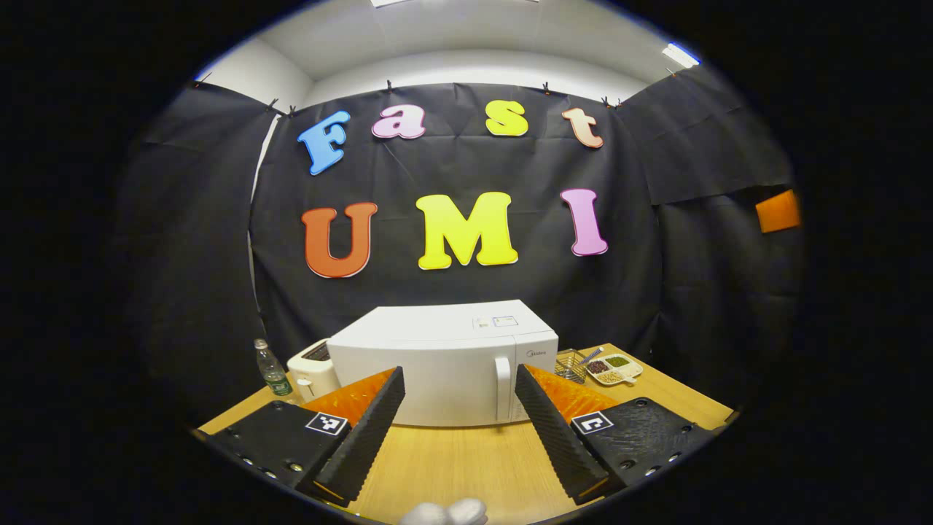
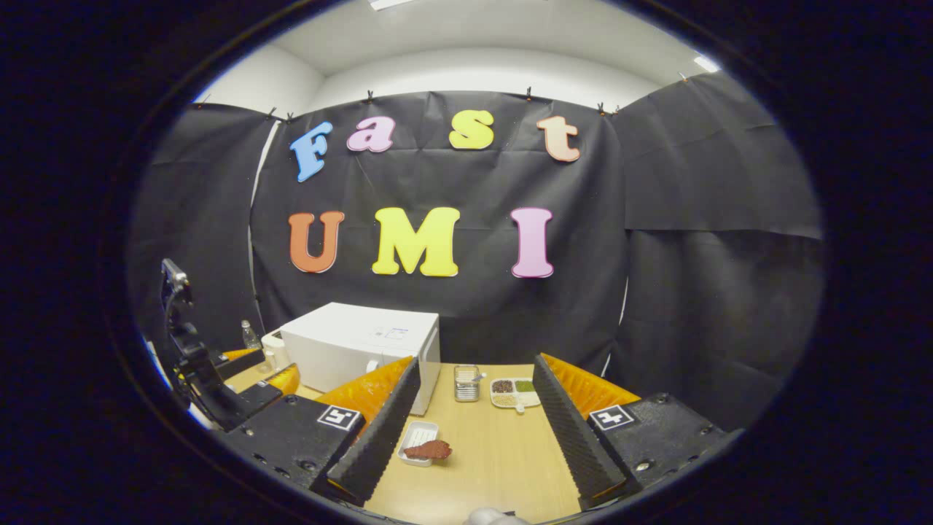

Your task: Open the microwave oven with the left hand, put the food in, and close the microwave oven.

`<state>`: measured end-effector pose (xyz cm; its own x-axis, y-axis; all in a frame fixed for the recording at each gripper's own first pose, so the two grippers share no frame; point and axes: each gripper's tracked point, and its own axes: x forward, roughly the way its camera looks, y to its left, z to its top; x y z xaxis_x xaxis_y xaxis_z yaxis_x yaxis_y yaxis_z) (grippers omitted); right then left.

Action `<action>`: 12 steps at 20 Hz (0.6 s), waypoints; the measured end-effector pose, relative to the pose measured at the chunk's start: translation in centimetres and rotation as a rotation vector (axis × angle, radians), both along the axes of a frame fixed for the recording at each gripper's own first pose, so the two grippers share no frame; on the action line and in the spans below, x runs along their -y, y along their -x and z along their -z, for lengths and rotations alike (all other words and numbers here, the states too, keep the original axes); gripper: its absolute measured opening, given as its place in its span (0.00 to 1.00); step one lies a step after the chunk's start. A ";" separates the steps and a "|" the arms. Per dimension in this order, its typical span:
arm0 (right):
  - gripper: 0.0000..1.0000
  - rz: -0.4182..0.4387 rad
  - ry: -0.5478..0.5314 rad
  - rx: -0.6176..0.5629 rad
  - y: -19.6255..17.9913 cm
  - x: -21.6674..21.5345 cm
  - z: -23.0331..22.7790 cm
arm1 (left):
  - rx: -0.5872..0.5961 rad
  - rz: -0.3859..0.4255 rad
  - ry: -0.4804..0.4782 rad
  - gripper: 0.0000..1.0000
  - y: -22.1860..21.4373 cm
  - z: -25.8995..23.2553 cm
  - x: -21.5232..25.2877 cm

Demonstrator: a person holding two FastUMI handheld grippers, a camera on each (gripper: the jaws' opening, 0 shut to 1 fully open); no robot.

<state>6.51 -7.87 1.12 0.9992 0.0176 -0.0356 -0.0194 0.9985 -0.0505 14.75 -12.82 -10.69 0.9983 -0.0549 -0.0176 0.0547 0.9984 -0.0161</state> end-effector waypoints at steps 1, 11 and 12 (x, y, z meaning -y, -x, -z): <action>0.99 0.005 0.005 -0.007 -0.3 0.6 0.4 | -0.008 0.007 -0.001 0.96 -1.4 0.8 1.1; 0.99 0.034 0.050 -0.094 -3.7 4.9 3.1 | -0.104 -0.016 -0.002 0.96 -14.4 9.8 5.8; 0.99 0.037 0.052 -0.102 -3.9 5.2 3.2 | -0.110 -0.022 0.002 0.96 -15.1 10.5 5.7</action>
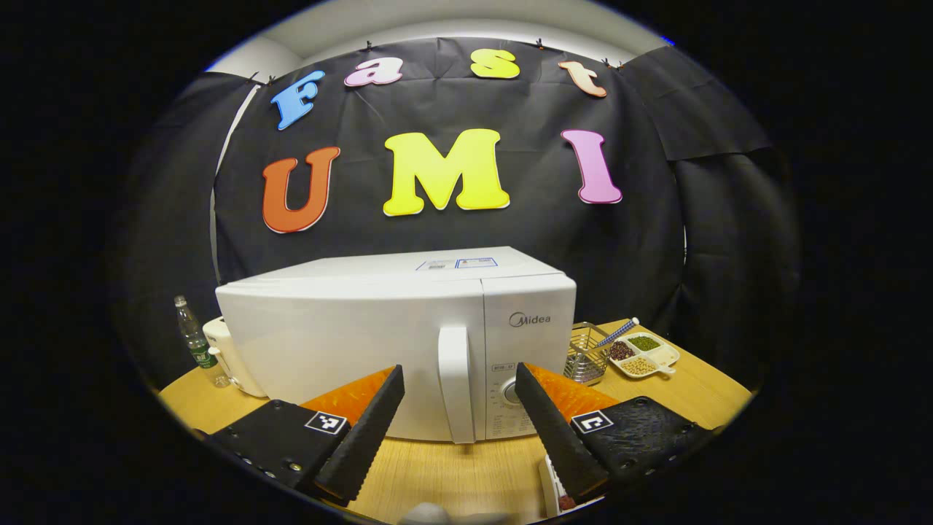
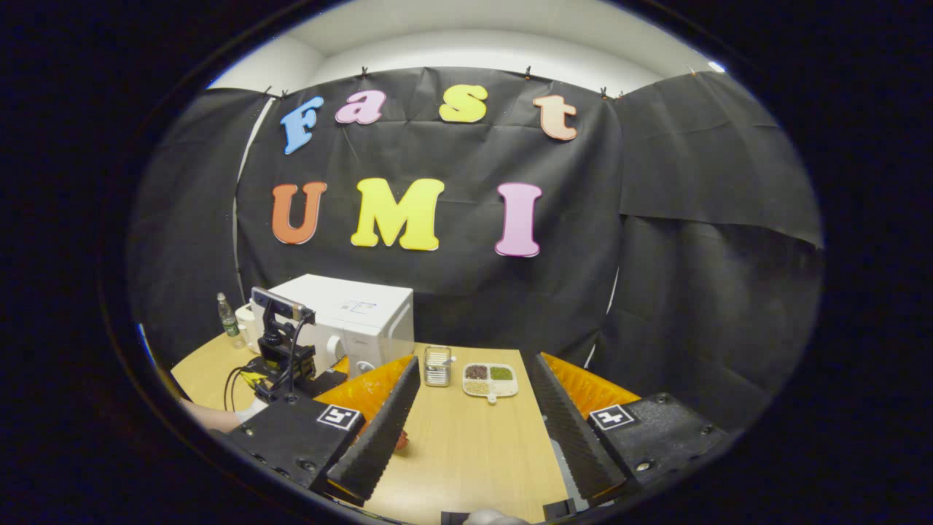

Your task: Open the microwave oven with the left hand, put the food in, and close the microwave oven.

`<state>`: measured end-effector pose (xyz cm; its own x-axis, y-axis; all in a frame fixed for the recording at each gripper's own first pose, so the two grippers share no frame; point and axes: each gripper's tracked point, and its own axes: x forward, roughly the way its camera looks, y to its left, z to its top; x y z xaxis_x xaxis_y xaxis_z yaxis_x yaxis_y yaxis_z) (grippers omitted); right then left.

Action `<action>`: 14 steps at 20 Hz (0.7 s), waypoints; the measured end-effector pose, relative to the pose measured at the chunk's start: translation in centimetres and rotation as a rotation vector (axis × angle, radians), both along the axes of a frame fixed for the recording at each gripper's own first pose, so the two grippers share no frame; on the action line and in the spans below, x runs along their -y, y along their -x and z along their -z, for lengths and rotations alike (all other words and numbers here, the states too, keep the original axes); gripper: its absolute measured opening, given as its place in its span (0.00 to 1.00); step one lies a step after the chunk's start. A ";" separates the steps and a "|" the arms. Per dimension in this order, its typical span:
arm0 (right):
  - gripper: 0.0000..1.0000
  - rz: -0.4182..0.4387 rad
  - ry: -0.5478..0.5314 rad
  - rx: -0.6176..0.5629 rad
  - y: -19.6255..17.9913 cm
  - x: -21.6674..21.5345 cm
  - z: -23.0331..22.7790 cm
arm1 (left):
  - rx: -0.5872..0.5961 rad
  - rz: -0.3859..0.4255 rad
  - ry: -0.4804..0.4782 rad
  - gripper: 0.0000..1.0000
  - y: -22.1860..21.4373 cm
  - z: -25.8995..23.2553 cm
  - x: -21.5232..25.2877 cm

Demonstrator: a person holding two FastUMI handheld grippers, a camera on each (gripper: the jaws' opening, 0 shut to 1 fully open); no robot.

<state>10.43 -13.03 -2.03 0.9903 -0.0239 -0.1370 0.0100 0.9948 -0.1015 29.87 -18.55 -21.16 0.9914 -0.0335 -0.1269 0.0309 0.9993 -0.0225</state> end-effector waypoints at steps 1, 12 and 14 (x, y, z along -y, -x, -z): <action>0.99 0.003 0.000 -0.008 -0.2 0.2 0.3 | -0.011 -0.008 0.008 0.96 -0.5 0.5 0.0; 0.99 -0.009 0.010 -0.036 -2.0 0.3 1.2 | -0.022 0.026 0.057 0.27 -2.3 1.3 -0.1; 0.99 -0.023 0.010 -0.034 -2.2 -0.3 1.1 | -0.027 0.033 0.059 0.22 -2.2 1.4 0.1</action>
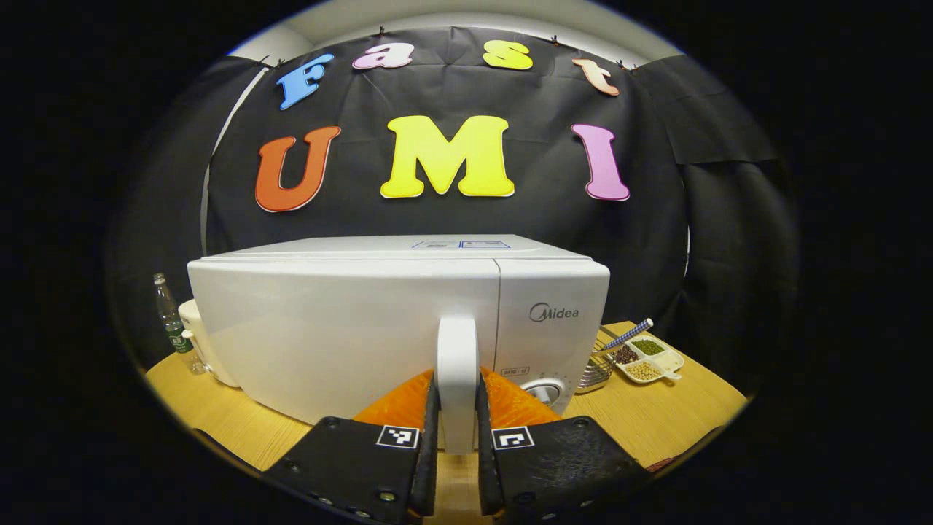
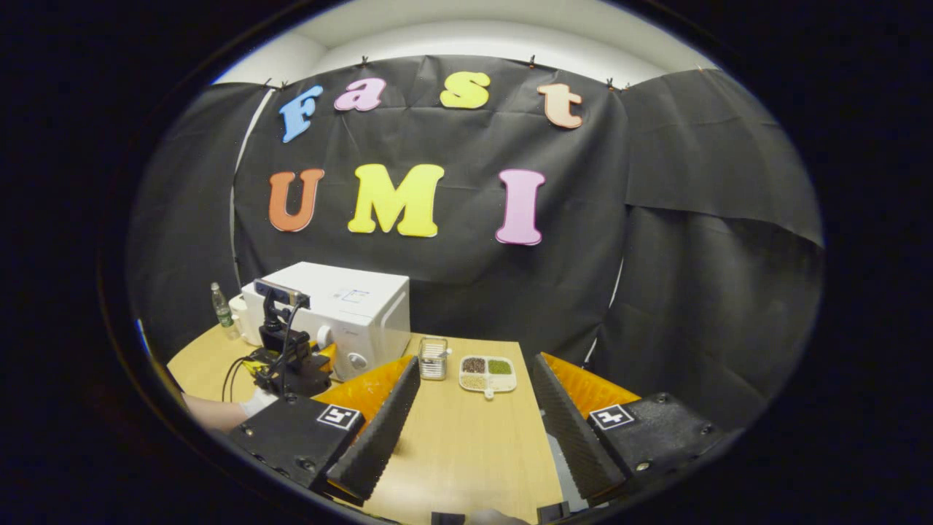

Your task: Open the microwave oven with the left hand, put the food in, and close the microwave oven.

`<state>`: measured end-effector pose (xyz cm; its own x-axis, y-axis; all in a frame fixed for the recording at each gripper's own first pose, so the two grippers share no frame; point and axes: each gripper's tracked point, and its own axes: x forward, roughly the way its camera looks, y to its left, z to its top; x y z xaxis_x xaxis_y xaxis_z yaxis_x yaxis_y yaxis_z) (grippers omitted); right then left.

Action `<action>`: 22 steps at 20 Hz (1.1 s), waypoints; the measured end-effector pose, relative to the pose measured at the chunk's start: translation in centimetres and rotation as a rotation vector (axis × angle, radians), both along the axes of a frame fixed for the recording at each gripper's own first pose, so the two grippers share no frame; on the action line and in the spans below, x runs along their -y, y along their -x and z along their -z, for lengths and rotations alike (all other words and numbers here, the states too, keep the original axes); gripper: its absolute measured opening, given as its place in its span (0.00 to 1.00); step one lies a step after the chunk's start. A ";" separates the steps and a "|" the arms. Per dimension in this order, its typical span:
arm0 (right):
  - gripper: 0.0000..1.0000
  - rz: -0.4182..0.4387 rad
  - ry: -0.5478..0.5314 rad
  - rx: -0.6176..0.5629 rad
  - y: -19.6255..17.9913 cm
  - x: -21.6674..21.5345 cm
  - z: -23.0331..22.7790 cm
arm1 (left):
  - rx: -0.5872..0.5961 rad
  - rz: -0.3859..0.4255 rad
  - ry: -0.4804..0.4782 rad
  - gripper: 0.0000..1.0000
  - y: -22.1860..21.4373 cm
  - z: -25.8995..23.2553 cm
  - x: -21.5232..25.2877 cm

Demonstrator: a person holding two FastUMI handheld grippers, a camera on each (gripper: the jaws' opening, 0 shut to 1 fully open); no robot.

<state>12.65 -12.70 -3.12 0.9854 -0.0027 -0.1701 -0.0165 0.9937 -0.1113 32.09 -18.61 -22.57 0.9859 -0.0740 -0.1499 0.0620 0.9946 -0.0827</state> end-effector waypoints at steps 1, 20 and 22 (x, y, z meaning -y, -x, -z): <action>0.99 -0.005 0.000 0.002 -0.2 -0.1 0.0 | 0.000 0.008 -0.003 0.22 0.1 -0.2 0.0; 1.00 -0.114 0.002 0.013 -0.3 -6.1 -0.3 | -0.038 0.084 -0.048 0.06 10.5 0.5 -3.9; 0.99 -0.121 -0.010 0.010 0.4 -7.4 0.2 | -0.052 0.088 -0.062 0.06 13.1 0.6 -5.5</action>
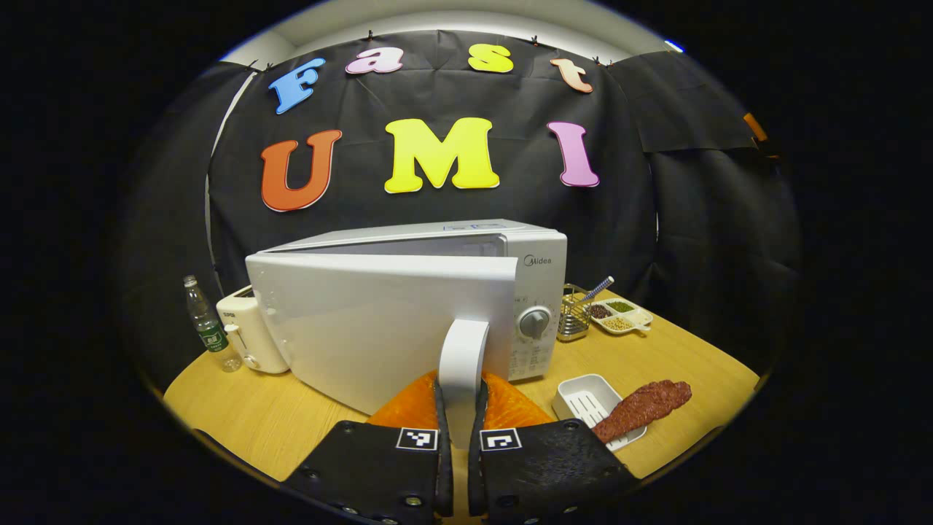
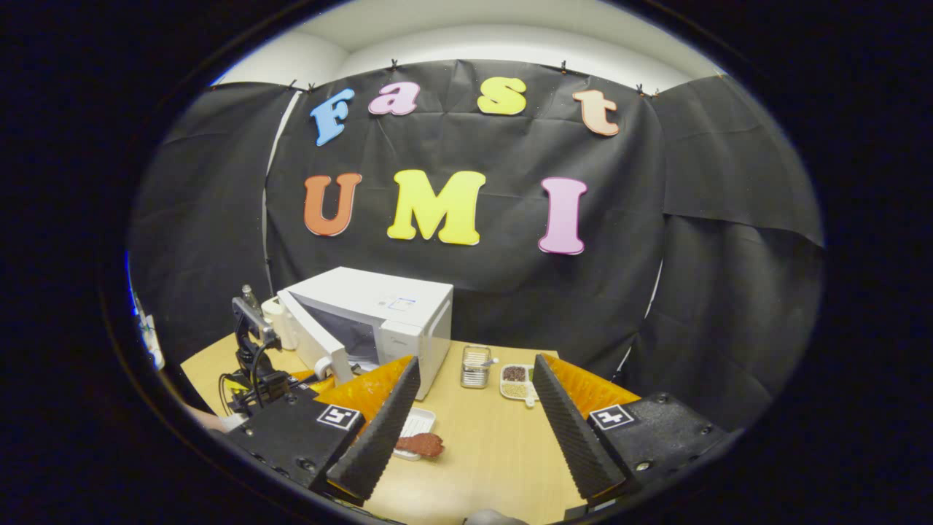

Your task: Open the microwave oven with the left hand, put the food in, and close the microwave oven.

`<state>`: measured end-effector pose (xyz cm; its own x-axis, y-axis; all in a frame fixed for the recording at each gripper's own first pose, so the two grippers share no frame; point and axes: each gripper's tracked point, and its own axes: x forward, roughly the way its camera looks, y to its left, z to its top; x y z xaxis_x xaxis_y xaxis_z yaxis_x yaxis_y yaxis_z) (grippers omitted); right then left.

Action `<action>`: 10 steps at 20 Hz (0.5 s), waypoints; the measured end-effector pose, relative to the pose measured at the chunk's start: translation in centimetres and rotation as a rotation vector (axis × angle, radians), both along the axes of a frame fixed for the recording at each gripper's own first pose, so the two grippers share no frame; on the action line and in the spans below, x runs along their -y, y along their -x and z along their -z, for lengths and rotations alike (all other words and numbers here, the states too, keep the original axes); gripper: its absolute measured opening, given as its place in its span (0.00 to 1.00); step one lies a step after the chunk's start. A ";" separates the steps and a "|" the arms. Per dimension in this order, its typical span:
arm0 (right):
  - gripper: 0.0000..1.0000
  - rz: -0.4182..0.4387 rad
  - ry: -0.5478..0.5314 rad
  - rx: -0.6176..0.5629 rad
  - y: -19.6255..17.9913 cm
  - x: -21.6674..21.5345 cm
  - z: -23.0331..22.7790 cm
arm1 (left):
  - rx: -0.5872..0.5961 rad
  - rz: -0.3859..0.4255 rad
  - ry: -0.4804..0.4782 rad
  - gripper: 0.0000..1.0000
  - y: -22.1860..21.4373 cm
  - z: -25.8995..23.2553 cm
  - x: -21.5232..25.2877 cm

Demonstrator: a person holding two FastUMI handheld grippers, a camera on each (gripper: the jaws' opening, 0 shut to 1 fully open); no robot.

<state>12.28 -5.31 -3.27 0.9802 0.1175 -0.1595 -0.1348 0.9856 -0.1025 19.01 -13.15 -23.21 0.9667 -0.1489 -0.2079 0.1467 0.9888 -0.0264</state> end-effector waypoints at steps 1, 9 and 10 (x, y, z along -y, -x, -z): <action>0.99 -0.006 -0.005 -0.003 0.5 -0.7 0.2 | -0.009 -0.007 -0.003 0.10 0.1 0.3 -0.4; 0.99 -0.003 -0.017 0.006 3.3 -3.4 0.9 | -0.009 -0.059 -0.031 0.96 2.5 -0.4 -4.9; 0.99 -0.003 -0.018 0.000 3.6 -3.6 1.1 | 0.007 -0.059 -0.042 0.96 2.8 -0.8 -5.2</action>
